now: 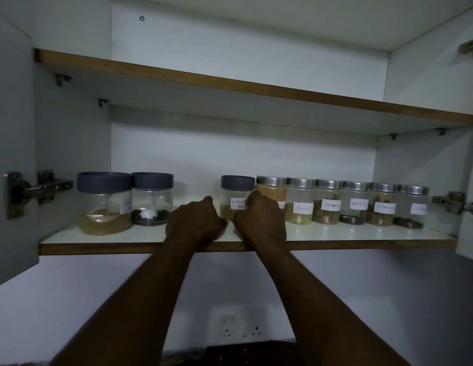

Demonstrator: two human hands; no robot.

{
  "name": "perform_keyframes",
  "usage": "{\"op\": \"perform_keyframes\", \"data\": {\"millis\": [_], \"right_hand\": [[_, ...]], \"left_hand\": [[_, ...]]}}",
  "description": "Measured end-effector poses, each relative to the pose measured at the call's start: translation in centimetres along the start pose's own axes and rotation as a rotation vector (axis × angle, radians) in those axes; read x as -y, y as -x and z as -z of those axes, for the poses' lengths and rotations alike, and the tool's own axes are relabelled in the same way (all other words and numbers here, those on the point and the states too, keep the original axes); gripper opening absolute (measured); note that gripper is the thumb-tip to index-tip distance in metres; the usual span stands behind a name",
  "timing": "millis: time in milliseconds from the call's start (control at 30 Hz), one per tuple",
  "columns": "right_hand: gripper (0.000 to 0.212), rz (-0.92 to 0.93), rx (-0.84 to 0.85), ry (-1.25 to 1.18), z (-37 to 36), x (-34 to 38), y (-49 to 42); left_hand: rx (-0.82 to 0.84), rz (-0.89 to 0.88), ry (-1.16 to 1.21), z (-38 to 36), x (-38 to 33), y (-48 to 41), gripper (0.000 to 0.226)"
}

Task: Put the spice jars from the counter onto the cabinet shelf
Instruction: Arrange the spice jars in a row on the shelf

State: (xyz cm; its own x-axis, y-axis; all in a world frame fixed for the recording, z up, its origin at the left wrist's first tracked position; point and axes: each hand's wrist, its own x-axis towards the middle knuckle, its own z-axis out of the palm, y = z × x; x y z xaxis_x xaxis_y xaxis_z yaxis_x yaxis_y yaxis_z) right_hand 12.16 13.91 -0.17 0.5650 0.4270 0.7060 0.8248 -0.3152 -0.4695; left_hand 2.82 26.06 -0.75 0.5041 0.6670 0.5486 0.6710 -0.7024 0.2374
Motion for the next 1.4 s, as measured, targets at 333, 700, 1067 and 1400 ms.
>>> {"op": "perform_keyframes", "data": {"millis": [333,700,1067,1400], "right_hand": [[0.042,0.001,-0.004,-0.066,0.2,0.1,0.2],[0.046,0.007,0.035,-0.105,0.0,-0.4,-0.1],[0.065,0.012,0.007,-0.181,1.0,-0.1,0.2],[0.062,0.01,0.007,-0.18,0.8,-0.2,0.2]], "left_hand": [[0.243,0.186,0.405,0.2,-1.1,-3.5,0.137],[0.167,0.152,0.566,-0.9,-2.3,-3.8,0.093],[0.262,0.186,0.87,0.3,-1.6,-2.6,0.07],[0.245,0.108,0.733,0.3,-2.0,-2.3,0.073]]}}
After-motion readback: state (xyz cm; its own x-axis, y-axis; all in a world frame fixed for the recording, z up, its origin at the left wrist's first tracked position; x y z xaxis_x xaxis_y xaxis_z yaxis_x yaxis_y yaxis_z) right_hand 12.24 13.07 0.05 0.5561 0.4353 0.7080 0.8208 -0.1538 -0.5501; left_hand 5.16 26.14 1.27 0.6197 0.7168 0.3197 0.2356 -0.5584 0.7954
